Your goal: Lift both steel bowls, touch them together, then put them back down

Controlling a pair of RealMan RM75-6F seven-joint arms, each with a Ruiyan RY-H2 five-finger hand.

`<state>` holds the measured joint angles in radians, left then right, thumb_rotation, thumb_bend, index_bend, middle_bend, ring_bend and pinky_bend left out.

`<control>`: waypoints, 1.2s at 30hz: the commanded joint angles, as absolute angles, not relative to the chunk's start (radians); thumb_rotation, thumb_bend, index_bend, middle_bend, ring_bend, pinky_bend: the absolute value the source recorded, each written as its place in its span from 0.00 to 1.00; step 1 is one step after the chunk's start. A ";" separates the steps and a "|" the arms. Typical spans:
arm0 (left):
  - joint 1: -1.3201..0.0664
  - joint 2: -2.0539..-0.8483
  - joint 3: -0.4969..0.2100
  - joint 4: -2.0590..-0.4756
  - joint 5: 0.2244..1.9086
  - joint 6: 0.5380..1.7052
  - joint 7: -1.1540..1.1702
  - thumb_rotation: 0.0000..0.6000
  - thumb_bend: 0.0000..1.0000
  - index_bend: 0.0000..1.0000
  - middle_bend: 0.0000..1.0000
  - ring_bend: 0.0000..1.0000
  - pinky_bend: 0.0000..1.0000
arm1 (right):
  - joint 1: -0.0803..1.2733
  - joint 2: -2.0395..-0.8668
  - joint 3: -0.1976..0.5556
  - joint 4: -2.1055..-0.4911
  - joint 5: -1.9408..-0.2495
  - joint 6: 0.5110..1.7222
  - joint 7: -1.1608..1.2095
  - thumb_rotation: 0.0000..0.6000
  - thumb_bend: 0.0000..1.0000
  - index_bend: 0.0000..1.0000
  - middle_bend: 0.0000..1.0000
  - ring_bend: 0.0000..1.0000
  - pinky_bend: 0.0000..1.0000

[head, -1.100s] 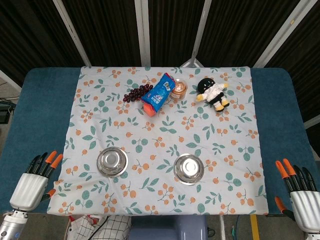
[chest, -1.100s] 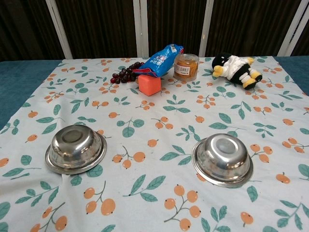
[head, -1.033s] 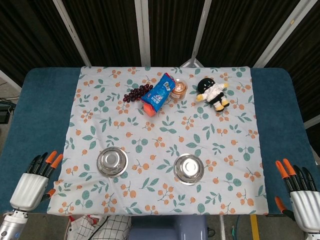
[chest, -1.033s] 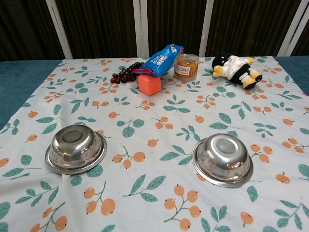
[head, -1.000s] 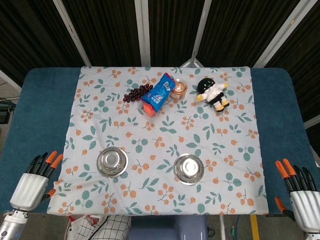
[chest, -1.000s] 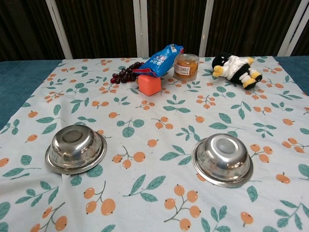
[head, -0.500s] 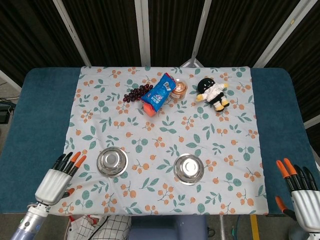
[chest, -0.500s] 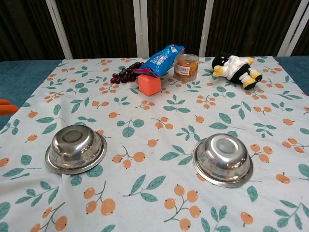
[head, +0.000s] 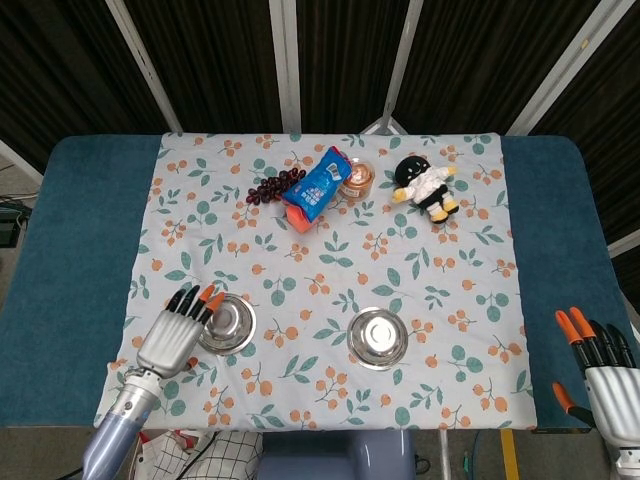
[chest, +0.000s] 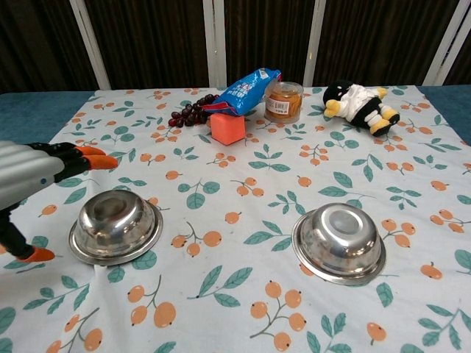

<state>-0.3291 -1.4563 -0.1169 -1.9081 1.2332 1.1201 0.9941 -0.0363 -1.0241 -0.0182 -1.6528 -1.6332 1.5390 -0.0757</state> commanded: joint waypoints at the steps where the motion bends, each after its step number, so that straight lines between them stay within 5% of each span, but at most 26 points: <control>1: -0.417 -1.522 -0.173 -1.930 1.080 1.103 1.100 1.00 0.13 0.00 0.00 0.00 0.11 | -0.032 -1.022 -0.017 -1.655 -1.629 1.535 -0.077 1.00 0.36 0.00 0.00 0.00 0.04; 10: -0.520 -1.584 -0.196 -1.879 0.880 1.147 1.172 1.00 0.13 0.00 0.00 0.00 0.11 | -0.032 -1.014 -0.020 -1.655 -1.628 1.538 -0.051 1.00 0.36 0.00 0.00 0.00 0.04; 25: -0.610 -1.616 -0.135 -1.841 0.754 1.195 1.182 1.00 0.14 0.02 0.04 0.00 0.18 | -0.030 -1.010 -0.022 -1.656 -1.629 1.543 -0.036 1.00 0.36 0.00 0.00 0.00 0.04; 36: -0.648 -1.627 -0.111 -1.830 0.731 1.233 1.161 1.00 0.26 0.28 0.40 0.33 0.49 | -0.027 -1.009 -0.023 -1.659 -1.627 1.539 -0.032 1.00 0.36 0.00 0.00 0.00 0.04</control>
<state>-0.6455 -1.6284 -0.1141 -1.8288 0.7271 1.2307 1.1658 -0.0271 -1.0088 -0.0232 -1.6588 -1.6268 1.5391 -0.0320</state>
